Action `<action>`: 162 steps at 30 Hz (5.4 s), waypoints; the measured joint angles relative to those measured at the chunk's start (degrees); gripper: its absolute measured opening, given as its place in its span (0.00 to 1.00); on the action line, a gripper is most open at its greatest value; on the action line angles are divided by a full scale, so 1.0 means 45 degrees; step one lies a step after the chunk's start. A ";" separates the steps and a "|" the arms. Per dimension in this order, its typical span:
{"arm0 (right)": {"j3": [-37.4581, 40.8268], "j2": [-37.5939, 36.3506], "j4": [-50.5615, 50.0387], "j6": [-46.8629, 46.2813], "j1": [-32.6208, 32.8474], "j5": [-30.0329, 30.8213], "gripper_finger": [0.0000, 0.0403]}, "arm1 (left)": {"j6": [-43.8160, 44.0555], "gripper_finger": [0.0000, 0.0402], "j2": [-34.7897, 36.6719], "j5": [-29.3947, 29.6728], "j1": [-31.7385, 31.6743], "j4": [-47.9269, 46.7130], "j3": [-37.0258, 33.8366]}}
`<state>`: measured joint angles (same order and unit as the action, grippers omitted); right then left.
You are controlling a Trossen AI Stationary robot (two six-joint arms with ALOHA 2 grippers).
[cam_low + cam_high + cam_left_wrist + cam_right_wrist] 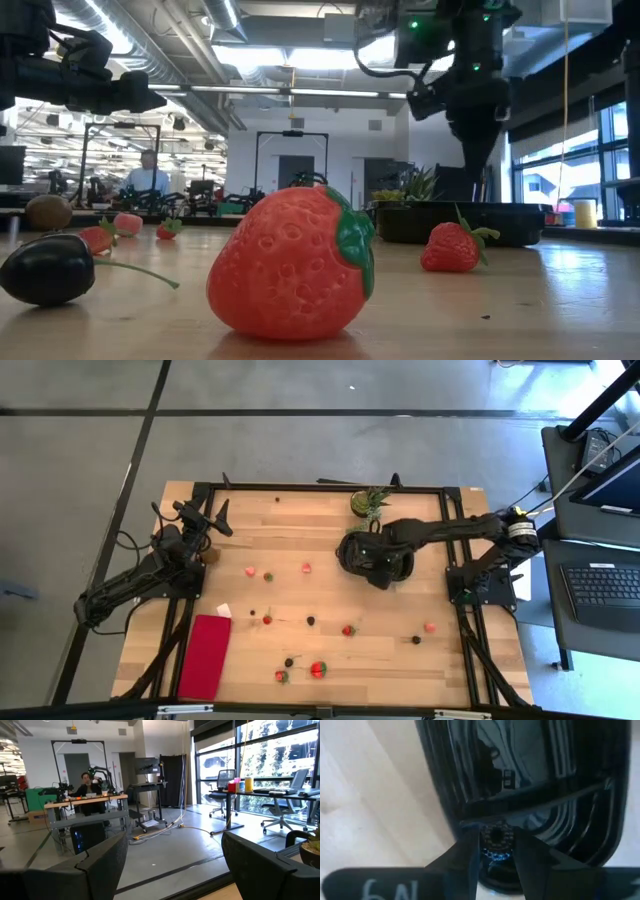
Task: Pick and placing Produce into tupperware
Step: Put the blackberry into the of the black bin, then put the pink peach into the of the black bin
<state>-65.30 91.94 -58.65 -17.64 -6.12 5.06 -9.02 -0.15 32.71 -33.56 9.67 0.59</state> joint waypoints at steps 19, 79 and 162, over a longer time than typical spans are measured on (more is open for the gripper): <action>0.0000 0.1463 0.3499 0.2971 -0.1450 -0.0034 0.27 | -0.0005 0.79 0.0000 -0.0001 0.0000 0.0000 0.0000; 0.5809 -0.5543 0.1566 -1.7038 0.9194 -0.2603 0.59 | 0.0003 0.79 0.0002 -0.0001 -0.0002 -0.0034 0.0002; 0.5790 -0.5901 0.2565 -1.0065 0.2506 0.1889 0.26 | 0.0306 0.79 0.0001 -0.0001 0.0000 0.0055 0.0001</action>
<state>-39.24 65.39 -47.11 -62.93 5.16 13.56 -7.64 -0.15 32.71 -33.56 9.92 0.60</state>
